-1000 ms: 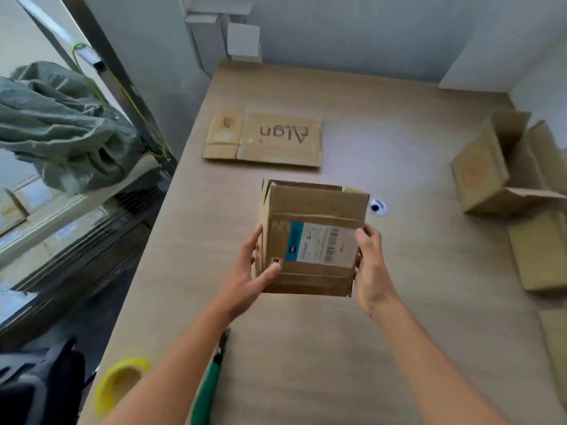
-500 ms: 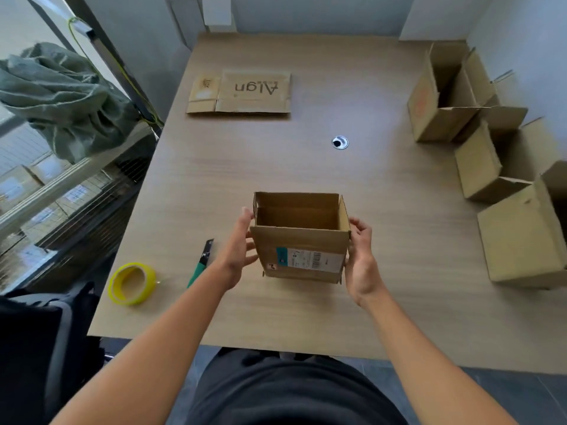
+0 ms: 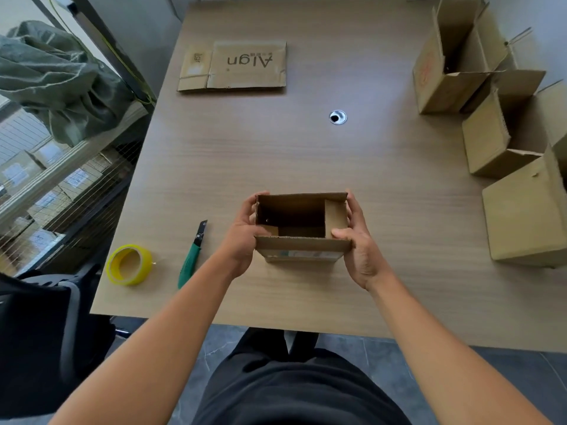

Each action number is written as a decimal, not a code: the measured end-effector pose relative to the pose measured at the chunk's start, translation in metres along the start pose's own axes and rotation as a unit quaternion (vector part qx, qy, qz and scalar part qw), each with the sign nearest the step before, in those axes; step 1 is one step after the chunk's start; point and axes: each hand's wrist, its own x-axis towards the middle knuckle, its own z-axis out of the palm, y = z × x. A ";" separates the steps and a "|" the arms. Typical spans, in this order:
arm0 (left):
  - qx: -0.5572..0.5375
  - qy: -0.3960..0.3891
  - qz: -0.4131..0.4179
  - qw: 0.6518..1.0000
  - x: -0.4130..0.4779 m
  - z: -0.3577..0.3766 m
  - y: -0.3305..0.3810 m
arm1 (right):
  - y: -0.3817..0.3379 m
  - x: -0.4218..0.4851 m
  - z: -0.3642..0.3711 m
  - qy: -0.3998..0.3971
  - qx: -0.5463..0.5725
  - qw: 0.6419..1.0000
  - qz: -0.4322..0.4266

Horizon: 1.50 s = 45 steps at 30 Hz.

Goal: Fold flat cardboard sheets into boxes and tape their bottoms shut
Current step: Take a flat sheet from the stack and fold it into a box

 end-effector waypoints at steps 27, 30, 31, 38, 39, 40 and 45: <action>0.021 -0.016 0.051 0.998 -0.020 0.005 -0.026 | 0.001 0.003 -0.008 0.051 -0.160 0.983 -0.074; 0.019 0.000 0.043 0.999 -0.021 0.004 -0.027 | -0.007 -0.008 -0.016 -0.061 -0.189 0.979 -0.037; 0.008 0.006 0.039 0.999 -0.021 0.005 -0.027 | -0.011 -0.012 -0.017 -0.081 -0.191 0.978 -0.036; 0.047 0.003 0.060 0.997 -0.035 0.007 -0.040 | -0.007 -0.008 -0.012 0.074 -0.081 0.994 0.005; 0.052 -0.011 0.059 0.997 -0.038 0.007 -0.040 | -0.007 -0.008 -0.011 0.085 -0.068 0.994 0.014; 0.050 -0.017 0.055 0.997 -0.041 0.008 -0.039 | -0.008 -0.009 -0.009 0.087 -0.059 0.994 0.025; 0.024 -0.005 0.037 0.999 -0.039 0.013 -0.044 | -0.009 -0.010 0.004 0.131 -0.065 0.989 0.005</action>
